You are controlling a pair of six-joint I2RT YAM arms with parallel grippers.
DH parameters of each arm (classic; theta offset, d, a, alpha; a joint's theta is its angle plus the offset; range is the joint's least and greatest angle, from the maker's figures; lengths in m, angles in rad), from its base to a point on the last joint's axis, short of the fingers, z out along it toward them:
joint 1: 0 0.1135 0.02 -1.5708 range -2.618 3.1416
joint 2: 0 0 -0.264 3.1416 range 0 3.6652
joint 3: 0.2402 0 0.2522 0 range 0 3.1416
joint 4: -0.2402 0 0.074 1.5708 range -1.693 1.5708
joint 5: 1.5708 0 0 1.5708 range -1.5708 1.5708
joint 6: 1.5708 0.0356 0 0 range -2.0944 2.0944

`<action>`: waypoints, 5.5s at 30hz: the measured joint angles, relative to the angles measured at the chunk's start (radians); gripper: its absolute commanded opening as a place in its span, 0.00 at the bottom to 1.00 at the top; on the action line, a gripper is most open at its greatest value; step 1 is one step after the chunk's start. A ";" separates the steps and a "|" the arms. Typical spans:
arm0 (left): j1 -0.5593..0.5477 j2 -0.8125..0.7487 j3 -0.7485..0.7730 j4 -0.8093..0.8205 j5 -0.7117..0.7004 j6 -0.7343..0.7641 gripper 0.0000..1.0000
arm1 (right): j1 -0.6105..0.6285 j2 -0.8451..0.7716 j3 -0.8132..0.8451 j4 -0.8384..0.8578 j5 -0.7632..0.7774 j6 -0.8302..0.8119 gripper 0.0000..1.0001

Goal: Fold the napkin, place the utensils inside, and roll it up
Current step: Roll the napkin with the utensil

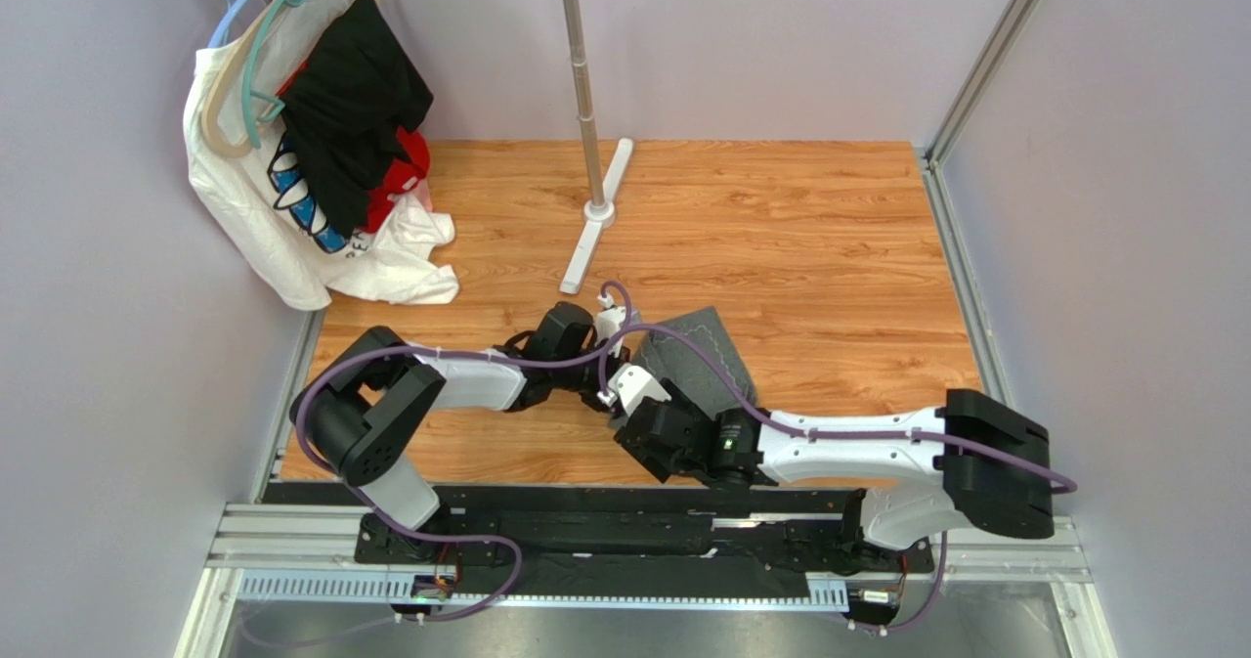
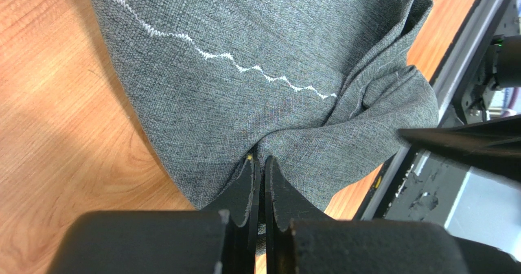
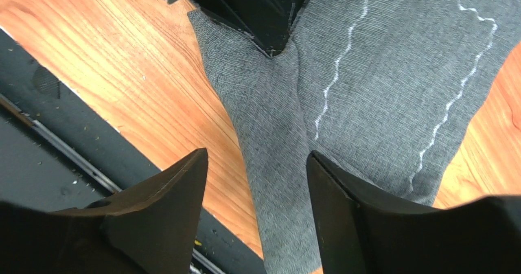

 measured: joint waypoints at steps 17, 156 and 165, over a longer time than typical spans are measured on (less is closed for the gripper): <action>0.018 0.021 0.024 -0.030 0.051 -0.002 0.00 | 0.012 0.175 0.004 0.039 0.055 0.021 0.31; 0.047 0.000 0.068 -0.116 0.033 -0.043 0.00 | 0.091 0.184 0.152 -0.385 0.044 0.466 0.47; 0.047 0.000 0.069 -0.122 0.036 -0.039 0.00 | 0.054 0.183 0.093 -0.328 0.034 0.476 0.32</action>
